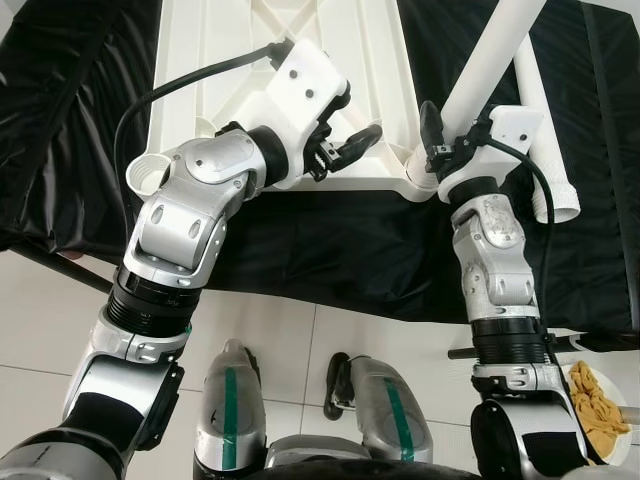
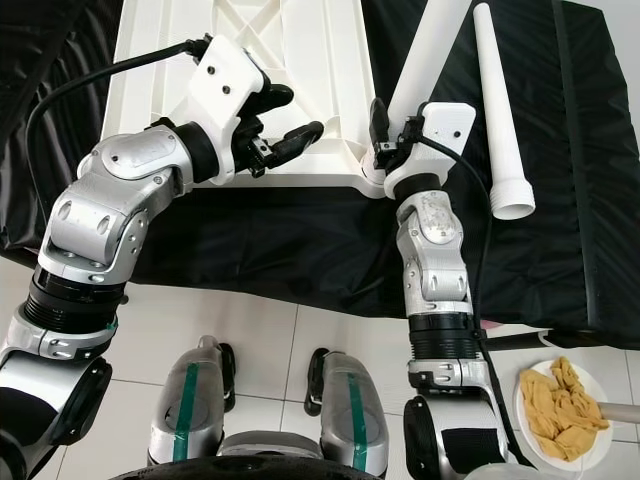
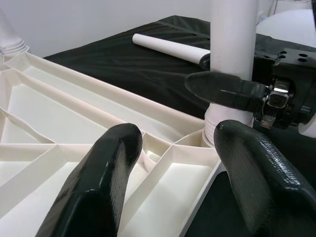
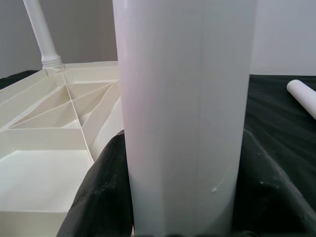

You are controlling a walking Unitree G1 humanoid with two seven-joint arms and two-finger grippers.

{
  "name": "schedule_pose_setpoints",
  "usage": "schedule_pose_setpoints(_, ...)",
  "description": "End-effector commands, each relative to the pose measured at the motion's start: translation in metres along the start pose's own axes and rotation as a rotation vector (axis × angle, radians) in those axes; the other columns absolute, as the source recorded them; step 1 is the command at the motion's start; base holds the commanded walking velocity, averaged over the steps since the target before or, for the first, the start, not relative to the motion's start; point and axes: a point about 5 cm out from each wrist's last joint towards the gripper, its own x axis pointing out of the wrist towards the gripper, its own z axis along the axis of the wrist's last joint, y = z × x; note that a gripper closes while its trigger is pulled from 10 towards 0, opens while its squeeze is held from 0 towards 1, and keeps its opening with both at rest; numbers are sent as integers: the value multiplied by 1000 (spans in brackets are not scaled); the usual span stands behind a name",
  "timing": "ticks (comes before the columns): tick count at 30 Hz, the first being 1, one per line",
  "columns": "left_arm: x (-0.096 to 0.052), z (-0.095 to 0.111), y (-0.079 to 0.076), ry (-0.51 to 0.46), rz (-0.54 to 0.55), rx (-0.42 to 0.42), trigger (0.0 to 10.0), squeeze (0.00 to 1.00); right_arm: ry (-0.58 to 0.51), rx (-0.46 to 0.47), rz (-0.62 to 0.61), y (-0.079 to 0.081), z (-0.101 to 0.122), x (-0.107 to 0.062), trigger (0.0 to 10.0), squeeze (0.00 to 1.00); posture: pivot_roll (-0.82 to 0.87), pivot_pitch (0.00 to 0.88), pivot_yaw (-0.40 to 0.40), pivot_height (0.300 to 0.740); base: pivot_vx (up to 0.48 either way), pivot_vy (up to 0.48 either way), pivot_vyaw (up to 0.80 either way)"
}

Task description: Building children table

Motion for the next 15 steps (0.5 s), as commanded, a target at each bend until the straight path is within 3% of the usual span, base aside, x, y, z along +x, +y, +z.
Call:
schedule_pose_setpoints(1, -1, 5, 1, -12, 41, 7, 10000, 0, 176, 13, -30, -6, -38, -17, 10000, 0, 110, 117, -40, 740, 0, 0, 0)
schedule_pose_setpoints(15, -2, 5, 2, -12, 40, 10, 10000, 0, 28, -43, 38, -3, -39, -39, 10000, 0, 111, 119, -30, 740, 0, 0, 0)
